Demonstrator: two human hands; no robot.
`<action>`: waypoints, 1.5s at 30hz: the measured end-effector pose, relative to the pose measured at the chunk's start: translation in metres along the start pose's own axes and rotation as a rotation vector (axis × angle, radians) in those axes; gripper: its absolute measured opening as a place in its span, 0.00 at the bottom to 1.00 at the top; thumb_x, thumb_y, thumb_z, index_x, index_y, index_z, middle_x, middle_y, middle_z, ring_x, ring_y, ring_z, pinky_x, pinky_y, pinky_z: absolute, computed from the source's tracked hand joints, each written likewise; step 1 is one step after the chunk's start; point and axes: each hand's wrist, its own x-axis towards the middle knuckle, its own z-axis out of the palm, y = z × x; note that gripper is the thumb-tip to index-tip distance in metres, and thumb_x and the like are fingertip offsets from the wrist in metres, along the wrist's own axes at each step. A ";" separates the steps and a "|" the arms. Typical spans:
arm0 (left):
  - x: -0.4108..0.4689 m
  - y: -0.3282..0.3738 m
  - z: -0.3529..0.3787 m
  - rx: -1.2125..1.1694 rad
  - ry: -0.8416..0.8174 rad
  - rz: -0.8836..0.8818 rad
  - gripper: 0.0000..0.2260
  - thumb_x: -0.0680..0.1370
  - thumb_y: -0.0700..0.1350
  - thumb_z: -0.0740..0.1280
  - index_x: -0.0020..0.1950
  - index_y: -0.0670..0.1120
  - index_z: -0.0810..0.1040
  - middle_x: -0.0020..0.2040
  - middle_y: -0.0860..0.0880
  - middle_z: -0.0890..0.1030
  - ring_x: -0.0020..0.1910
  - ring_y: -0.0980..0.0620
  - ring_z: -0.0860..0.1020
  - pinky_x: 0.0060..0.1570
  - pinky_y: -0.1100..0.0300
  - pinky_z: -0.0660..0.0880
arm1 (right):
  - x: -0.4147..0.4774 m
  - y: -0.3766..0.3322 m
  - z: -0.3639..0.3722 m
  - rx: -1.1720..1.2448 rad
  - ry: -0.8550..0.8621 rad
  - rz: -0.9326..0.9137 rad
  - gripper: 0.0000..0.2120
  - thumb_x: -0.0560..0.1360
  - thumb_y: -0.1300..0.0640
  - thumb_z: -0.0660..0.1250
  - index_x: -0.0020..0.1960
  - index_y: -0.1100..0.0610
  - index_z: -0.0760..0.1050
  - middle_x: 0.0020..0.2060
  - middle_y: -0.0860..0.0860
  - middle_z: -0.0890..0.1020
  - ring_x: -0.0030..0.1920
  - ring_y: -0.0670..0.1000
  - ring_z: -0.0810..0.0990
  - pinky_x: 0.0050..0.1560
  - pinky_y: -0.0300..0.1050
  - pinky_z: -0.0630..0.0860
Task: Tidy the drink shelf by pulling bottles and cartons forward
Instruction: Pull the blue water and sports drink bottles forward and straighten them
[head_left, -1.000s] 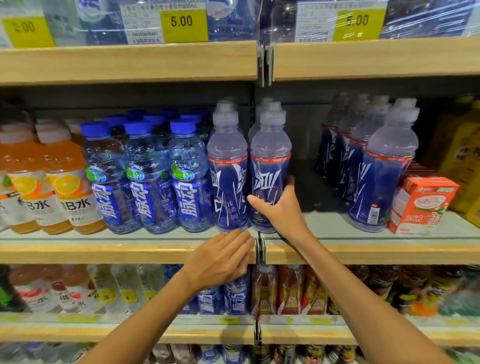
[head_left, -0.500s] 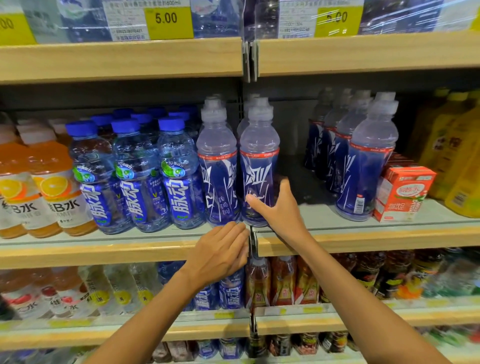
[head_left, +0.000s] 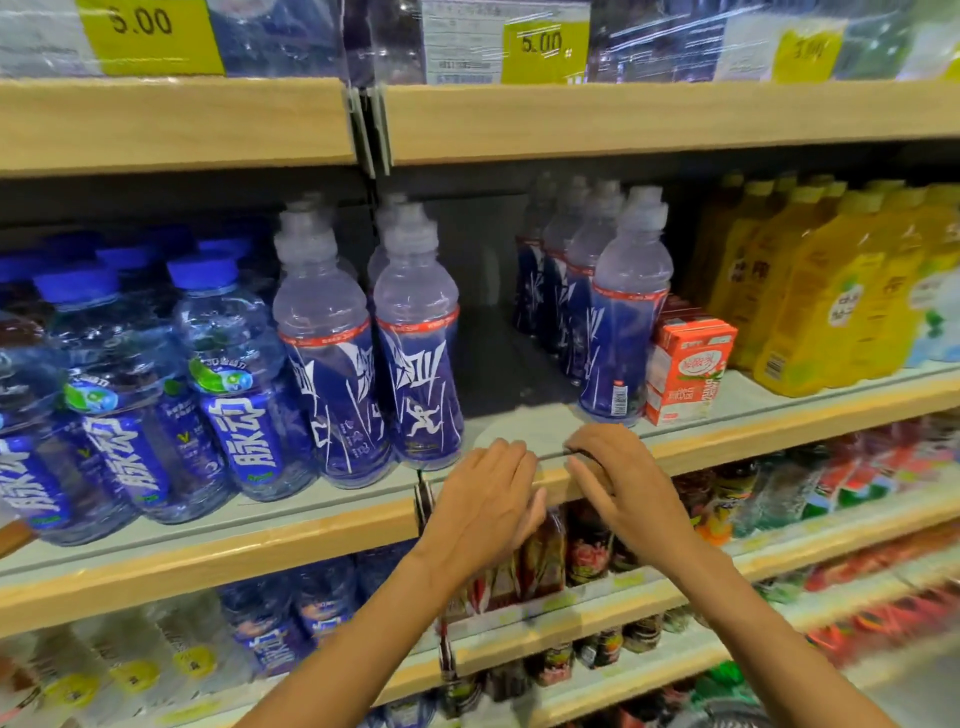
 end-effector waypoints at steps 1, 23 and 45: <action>0.005 0.002 0.001 -0.008 -0.023 -0.026 0.15 0.77 0.50 0.58 0.48 0.42 0.80 0.43 0.46 0.80 0.41 0.48 0.78 0.37 0.54 0.76 | -0.001 0.005 -0.002 -0.015 0.008 -0.016 0.12 0.80 0.51 0.60 0.55 0.57 0.77 0.50 0.49 0.78 0.52 0.47 0.75 0.53 0.46 0.74; 0.194 -0.091 0.133 -0.965 0.215 -1.012 0.13 0.80 0.35 0.63 0.61 0.29 0.72 0.58 0.31 0.77 0.59 0.35 0.75 0.54 0.53 0.72 | -0.008 0.062 -0.008 0.115 0.172 -0.100 0.20 0.79 0.44 0.56 0.54 0.56 0.81 0.50 0.45 0.77 0.55 0.40 0.73 0.58 0.34 0.70; 0.133 -0.039 0.080 -0.935 0.290 -1.230 0.25 0.77 0.44 0.70 0.71 0.39 0.68 0.66 0.37 0.74 0.65 0.39 0.72 0.65 0.48 0.68 | -0.011 0.059 -0.013 0.135 0.138 -0.052 0.16 0.78 0.50 0.59 0.54 0.57 0.80 0.52 0.46 0.76 0.55 0.43 0.72 0.57 0.36 0.69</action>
